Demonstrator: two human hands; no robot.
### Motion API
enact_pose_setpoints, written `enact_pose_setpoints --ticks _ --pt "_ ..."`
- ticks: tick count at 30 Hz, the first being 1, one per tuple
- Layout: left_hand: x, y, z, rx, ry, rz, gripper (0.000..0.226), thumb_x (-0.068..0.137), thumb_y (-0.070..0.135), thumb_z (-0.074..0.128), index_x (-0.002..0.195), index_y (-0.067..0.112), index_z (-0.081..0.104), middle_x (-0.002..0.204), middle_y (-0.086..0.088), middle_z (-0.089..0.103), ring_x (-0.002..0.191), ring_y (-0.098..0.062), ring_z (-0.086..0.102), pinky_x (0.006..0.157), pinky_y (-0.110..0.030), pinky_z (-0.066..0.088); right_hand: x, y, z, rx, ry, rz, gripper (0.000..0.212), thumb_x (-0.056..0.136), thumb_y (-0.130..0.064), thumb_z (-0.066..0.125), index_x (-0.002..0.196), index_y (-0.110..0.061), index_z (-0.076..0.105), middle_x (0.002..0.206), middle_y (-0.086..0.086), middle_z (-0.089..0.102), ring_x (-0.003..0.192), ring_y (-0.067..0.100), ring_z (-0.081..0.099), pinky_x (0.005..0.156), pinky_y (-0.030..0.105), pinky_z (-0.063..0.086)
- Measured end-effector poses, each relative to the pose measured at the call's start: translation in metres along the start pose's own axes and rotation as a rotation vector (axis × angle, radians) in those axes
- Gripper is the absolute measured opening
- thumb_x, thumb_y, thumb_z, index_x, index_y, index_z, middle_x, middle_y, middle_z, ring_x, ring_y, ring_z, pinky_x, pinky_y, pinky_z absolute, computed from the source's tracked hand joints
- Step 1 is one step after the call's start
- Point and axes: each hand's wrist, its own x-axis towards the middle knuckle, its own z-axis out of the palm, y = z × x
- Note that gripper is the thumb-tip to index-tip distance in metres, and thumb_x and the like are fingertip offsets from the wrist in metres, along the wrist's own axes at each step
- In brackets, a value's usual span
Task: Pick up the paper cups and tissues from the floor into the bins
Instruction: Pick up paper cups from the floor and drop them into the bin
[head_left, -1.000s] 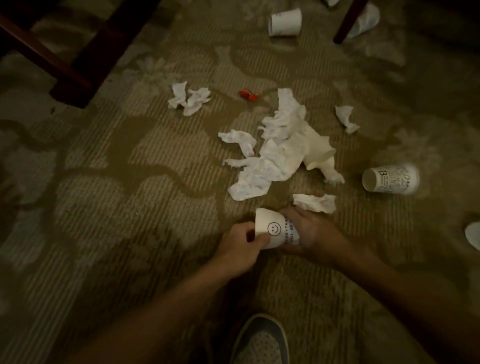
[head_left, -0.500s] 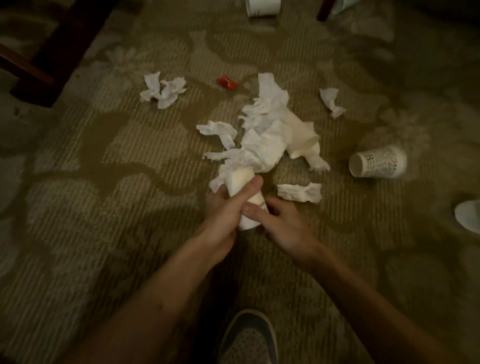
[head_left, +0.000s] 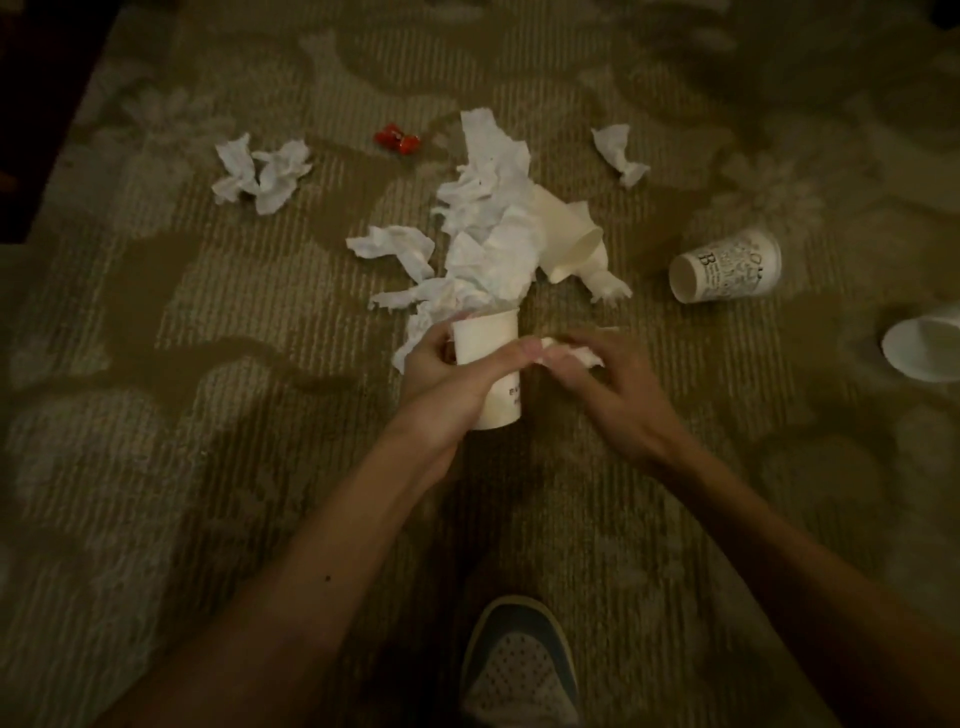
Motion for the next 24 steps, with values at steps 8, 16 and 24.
enact_pose_setpoints --ticks 8,16,24 --pt "0.007 -0.012 -0.028 0.259 0.029 0.159 0.068 0.053 0.044 0.093 0.103 0.057 0.050 0.101 0.030 0.056 0.086 0.013 0.059 0.056 -0.009 0.048 0.023 0.032 0.028 -0.547 0.108 -0.046 0.043 0.094 -0.043 0.054 0.129 -0.018 0.057 0.141 0.012 0.043 0.129 0.033 0.035 0.105 0.050 0.034" --pt "0.010 -0.016 -0.069 0.262 0.088 0.176 0.090 0.034 0.059 0.085 0.116 0.054 0.050 0.103 0.035 0.058 0.095 0.012 0.056 0.072 -0.018 0.049 0.021 -0.004 0.062 -0.275 0.180 -0.218 0.009 0.096 -0.016 0.056 0.096 -0.009 0.062 0.098 0.003 0.052 0.092 0.014 0.045 0.077 0.020 0.028" --pt "0.009 -0.014 -0.123 0.088 0.101 0.047 0.073 0.036 0.053 0.088 0.104 0.052 0.062 0.102 0.016 0.071 0.095 -0.006 0.068 0.070 -0.027 0.055 0.053 -0.044 0.094 -0.462 0.102 -0.476 0.031 0.096 -0.012 0.056 0.125 0.001 0.057 0.124 0.022 0.053 0.117 0.035 0.048 0.103 0.045 0.040"
